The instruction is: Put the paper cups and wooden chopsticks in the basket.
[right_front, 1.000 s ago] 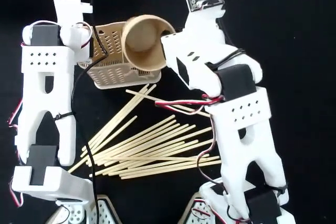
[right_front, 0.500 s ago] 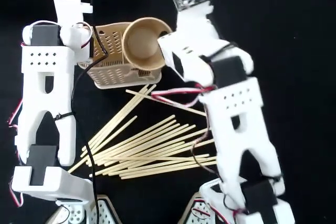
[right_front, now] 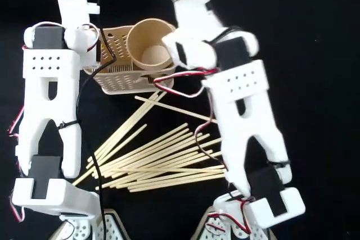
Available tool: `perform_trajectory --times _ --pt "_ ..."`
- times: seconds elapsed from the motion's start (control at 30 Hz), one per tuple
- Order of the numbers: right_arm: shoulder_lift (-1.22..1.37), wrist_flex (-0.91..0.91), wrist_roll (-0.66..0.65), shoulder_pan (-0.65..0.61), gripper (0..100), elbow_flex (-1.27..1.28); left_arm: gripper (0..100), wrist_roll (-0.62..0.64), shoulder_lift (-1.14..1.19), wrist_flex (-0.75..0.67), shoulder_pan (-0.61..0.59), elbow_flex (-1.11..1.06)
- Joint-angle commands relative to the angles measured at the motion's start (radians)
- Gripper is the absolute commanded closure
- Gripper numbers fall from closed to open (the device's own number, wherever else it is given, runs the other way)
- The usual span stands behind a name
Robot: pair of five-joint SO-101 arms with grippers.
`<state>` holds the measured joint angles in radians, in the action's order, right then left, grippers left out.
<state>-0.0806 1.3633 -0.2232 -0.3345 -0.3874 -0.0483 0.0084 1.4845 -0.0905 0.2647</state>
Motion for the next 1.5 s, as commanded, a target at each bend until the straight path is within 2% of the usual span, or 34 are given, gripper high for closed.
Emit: perform_trajectory --times 0.0,0.17,0.27,0.37,0.47,0.7,1.03,1.23,1.33,1.47 --pt "-0.005 0.112 -0.008 -0.011 86.4 -0.272 97 0.006 -0.002 -0.003 0.019 -0.007" --pt "0.002 0.282 -0.009 0.031 86.4 -0.475 96 0.006 -0.003 -0.025 0.019 0.013" --pt "-0.004 0.338 -0.014 0.072 86.4 -0.478 94 0.006 -0.002 -0.041 0.019 0.028" --pt "-0.002 0.377 -0.021 0.124 86.8 -0.478 88 0.006 -0.002 -0.071 0.016 0.038" --pt "-0.007 0.4 -0.071 0.16 86.8 -0.478 85 0.006 -0.005 -0.097 0.013 0.041" --pt "-0.097 0.402 -0.078 0.204 86.8 -0.418 84 0.006 -0.011 -0.091 0.012 0.067" --pt "-0.41 0.338 -0.08 0.18 86.8 0.024 84 0.006 -0.012 -0.063 0.01 0.252" --pt "-0.633 0.141 -0.086 0.18 86.8 0.458 84 0.006 -0.012 0.041 0.008 0.41" --pt "-0.751 0.057 -0.137 0.18 86.8 0.68 84 0.006 -0.012 0.089 -0.044 0.515" --pt "-0.86 -0.02 -0.233 0.18 86.5 0.958 84 0.0 -0.012 0.264 -0.122 0.7"
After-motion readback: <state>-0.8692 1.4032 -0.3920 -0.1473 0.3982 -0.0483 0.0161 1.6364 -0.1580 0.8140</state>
